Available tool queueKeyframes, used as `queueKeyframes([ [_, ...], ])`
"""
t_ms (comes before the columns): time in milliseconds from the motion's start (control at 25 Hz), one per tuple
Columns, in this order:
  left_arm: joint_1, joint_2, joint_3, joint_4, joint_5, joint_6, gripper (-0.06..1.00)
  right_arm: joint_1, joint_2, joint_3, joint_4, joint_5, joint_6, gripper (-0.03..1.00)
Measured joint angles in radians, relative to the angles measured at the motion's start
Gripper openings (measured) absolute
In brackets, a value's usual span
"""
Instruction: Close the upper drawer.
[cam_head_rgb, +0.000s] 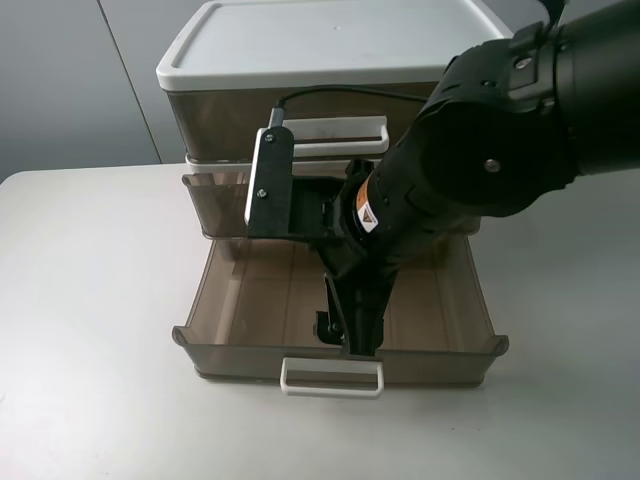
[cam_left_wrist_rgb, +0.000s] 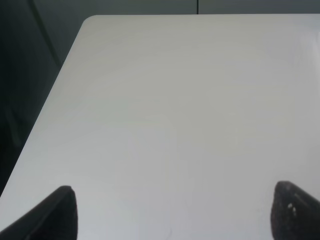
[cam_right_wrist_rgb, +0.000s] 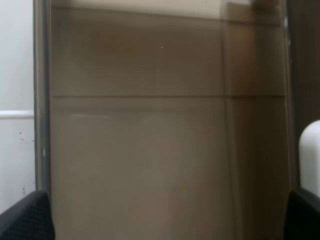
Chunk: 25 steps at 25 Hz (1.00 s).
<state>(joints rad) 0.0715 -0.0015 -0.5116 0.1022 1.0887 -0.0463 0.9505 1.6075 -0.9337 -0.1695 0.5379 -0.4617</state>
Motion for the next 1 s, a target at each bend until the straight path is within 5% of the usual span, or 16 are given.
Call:
queueKeyframes([
  [1000, 0.000, 0.000, 0.000, 0.000, 0.000, 0.000, 0.74, -0.035, 0.047, 0.000, -0.106, -0.136, 0.009, 0.70],
])
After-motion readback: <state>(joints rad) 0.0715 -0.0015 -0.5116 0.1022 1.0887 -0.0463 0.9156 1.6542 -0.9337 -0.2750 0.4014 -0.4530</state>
